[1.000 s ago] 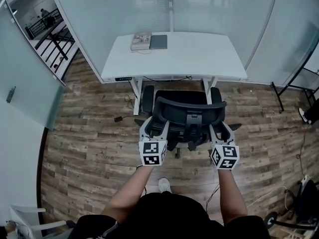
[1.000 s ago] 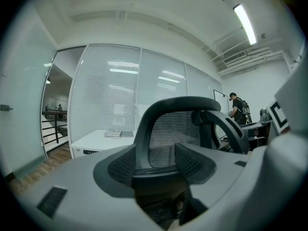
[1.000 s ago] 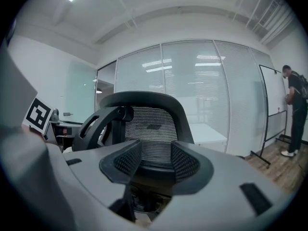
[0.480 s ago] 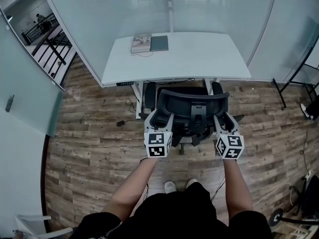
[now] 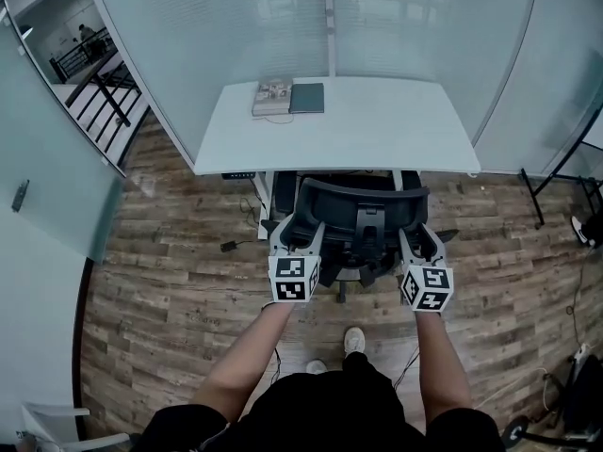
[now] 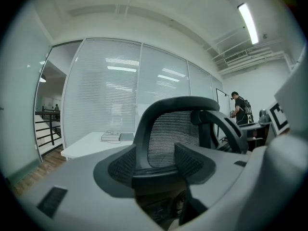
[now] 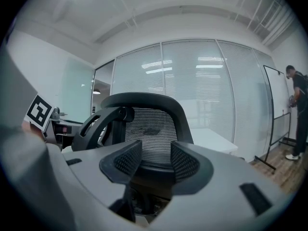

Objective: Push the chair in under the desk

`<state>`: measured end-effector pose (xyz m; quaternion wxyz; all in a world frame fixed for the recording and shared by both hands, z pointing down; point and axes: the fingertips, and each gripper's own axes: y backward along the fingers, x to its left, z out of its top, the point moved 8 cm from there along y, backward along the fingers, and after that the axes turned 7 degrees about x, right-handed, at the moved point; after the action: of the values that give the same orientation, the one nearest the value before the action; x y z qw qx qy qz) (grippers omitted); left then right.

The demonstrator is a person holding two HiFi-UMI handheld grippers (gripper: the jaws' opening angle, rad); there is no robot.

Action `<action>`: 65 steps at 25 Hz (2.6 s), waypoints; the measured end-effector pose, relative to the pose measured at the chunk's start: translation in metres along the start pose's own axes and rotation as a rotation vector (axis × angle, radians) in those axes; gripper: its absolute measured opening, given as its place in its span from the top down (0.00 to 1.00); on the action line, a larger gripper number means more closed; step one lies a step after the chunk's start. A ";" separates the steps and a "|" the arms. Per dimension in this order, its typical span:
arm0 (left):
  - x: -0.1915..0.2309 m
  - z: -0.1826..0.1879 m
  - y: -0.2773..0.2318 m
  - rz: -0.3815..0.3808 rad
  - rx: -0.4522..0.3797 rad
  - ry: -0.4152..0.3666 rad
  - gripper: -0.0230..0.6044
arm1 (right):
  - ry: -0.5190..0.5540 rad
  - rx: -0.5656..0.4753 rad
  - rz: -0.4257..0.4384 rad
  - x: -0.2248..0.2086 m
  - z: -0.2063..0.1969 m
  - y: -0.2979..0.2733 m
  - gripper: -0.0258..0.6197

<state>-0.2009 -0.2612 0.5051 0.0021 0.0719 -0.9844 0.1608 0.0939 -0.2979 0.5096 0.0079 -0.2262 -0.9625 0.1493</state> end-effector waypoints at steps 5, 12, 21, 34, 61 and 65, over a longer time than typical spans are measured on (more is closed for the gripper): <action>0.005 0.006 -0.018 0.015 0.003 0.006 0.54 | 0.002 -0.001 0.012 -0.008 0.006 -0.022 0.66; 0.014 0.014 -0.040 0.020 -0.004 0.009 0.54 | 0.007 0.003 0.031 -0.015 0.016 -0.048 0.66; 0.026 0.025 -0.072 0.042 -0.015 0.016 0.54 | 0.014 0.010 0.053 -0.026 0.029 -0.088 0.66; 0.039 0.037 -0.107 0.056 -0.011 0.023 0.54 | 0.018 0.000 0.063 -0.037 0.040 -0.127 0.66; 0.079 0.070 -0.189 0.061 0.012 0.030 0.54 | 0.020 0.014 0.087 -0.055 0.074 -0.222 0.66; 0.086 0.075 -0.201 0.069 0.013 0.032 0.54 | 0.022 0.017 0.093 -0.056 0.080 -0.238 0.66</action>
<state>-0.2565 -0.4854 0.4999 0.0120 0.0354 -0.9850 0.1684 0.0348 -0.5481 0.5054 0.0133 -0.2724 -0.9495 0.1552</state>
